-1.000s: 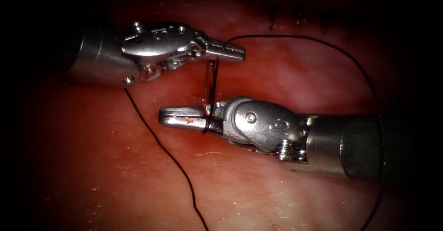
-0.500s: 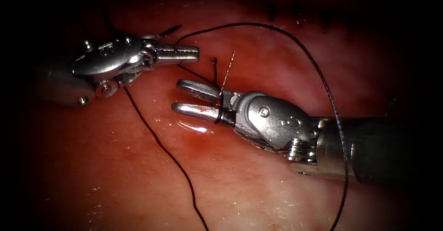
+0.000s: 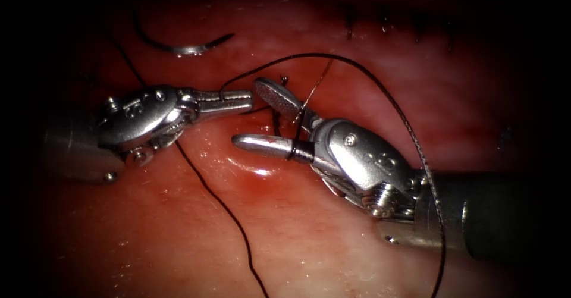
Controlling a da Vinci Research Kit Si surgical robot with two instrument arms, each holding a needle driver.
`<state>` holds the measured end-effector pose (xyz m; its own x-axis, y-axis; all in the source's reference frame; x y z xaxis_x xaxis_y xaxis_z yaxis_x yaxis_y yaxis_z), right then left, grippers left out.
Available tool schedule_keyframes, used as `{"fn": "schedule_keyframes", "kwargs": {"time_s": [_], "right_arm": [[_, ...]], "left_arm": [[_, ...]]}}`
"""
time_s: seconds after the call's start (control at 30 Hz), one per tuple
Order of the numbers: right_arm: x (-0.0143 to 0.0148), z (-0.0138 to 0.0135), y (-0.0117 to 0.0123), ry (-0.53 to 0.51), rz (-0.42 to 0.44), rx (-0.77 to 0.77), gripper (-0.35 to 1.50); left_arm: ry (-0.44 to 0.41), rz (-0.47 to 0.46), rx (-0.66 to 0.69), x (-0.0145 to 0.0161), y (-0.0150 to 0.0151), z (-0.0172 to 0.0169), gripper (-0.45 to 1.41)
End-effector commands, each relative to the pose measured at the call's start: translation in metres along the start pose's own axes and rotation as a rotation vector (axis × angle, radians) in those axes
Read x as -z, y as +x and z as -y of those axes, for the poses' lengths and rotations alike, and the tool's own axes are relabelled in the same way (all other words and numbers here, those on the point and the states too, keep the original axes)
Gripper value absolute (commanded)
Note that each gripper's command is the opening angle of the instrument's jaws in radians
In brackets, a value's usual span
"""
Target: Wound Closure
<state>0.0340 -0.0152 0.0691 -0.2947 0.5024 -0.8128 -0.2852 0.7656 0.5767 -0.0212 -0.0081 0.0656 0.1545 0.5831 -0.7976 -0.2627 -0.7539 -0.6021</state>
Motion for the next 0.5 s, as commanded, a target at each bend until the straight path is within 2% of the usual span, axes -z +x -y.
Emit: {"fn": "schedule_keyframes", "kwargs": {"time_s": [0.03,0.07,0.27,0.3,0.33,0.4,0.5], "right_arm": [[-0.0004,-0.0001,-0.0009,-0.022,0.015,-0.022,0.41],[-0.0003,-0.0004,-0.0013,-0.051,0.040,-0.046,0.29],[0.0011,-0.0018,-0.0039,-0.204,0.114,-0.161,0.04],[0.0011,-0.0018,-0.0039,-0.204,0.114,-0.161,0.04],[0.0017,-0.0027,-0.0047,-0.263,0.117,-0.196,0.04],[0.0018,-0.0030,-0.0051,-0.316,0.125,-0.232,0.12],[0.0014,-0.0029,-0.0051,-0.327,0.133,-0.244,0.24]], "left_arm": [[-0.003,-0.008,-0.019,-0.0005,-0.0007,0.0000,-0.45],[-0.009,-0.016,-0.043,-0.0005,-0.0008,0.0000,-0.45],[-0.019,-0.025,-0.150,-0.0007,-0.0008,0.0002,-0.45],[-0.019,-0.025,-0.150,-0.0007,-0.0008,0.0002,-0.45],[-0.017,-0.027,-0.207,-0.0008,-0.0012,0.0004,-0.45],[-0.016,0.009,-0.274,-0.0011,-0.0019,0.0002,-0.45],[-0.016,0.068,-0.330,-0.0017,-0.0025,0.0000,-0.45]]}}
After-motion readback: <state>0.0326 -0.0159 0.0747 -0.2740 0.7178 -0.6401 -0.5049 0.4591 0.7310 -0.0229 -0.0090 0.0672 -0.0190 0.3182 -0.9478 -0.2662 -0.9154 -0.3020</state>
